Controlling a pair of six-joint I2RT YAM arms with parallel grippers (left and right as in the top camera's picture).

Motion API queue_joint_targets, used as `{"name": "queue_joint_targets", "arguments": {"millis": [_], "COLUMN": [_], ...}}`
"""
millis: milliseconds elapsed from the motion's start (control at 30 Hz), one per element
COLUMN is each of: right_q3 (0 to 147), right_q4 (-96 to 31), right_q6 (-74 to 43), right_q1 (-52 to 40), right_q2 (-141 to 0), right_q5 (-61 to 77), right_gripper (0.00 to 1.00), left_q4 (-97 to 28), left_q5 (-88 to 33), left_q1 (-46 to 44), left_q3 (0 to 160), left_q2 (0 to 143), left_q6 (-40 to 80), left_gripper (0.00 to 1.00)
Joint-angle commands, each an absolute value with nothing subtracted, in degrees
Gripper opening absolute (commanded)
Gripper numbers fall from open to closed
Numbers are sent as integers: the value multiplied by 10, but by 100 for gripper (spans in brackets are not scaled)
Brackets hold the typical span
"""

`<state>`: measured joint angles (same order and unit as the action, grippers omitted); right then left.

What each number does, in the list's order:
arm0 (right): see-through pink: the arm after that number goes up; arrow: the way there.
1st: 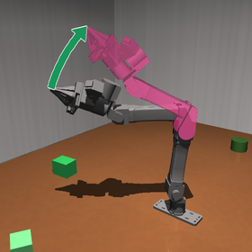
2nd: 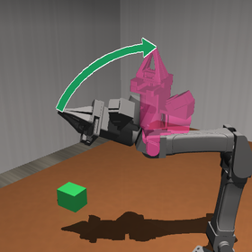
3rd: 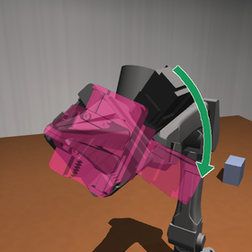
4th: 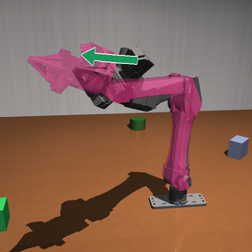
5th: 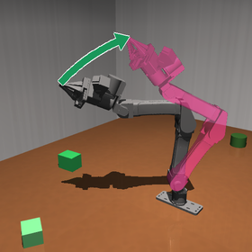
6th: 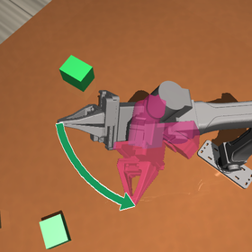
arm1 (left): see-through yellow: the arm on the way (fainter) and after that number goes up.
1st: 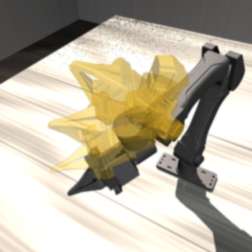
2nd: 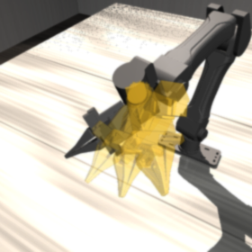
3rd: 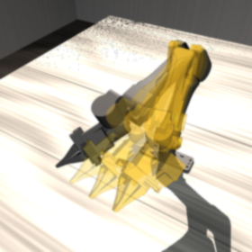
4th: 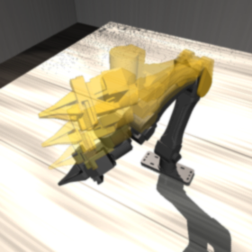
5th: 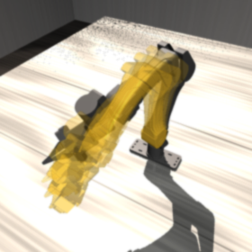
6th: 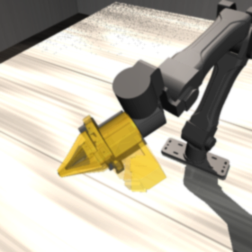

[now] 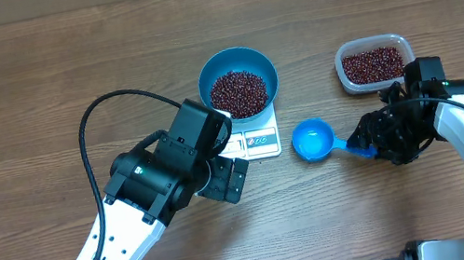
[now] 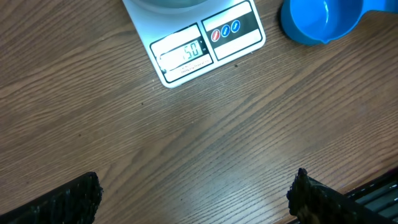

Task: Scoop item into bowl and weigh 150g on scale

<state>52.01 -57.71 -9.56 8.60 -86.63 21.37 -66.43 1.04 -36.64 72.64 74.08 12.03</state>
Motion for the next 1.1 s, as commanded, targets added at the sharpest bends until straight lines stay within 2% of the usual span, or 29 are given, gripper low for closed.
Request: {"name": "queue_joint_targets", "arguments": {"millis": [0,133,300,467,567,733,867,1067], "right_q3": [524,563,637,674,674,674,674,674], "right_q4": [-577,-601,-666,-689,-706,-768,-813,-815], "right_q6": [-105,-105,-121,-122,-119,27,105,140], "right_q1": [88,88,88,86,86,86,68,-18], "right_q2": [-869,-863,-829,-760,-702,-638,-595,-555], "right_q5": [201,189,106,101,113,274,309,341], "right_gripper": [67,67,72,72,81,80,80,80], "left_q4": [-664,-664,-664,-664,-664,-664,-664,-664], "left_q5": [6,6,6,6,6,6,6,6], "left_q1": [-363,-363,-363,-363,-363,-363,-363,-363], "left_q3": [731,731,731,731,731,731,731,731], "left_q2": [731,731,731,731,731,731,731,731], "left_q6": [128,128,129,128,128,128,128,129], "left_gripper": [99,100,100,100,100,100,100,100]}}
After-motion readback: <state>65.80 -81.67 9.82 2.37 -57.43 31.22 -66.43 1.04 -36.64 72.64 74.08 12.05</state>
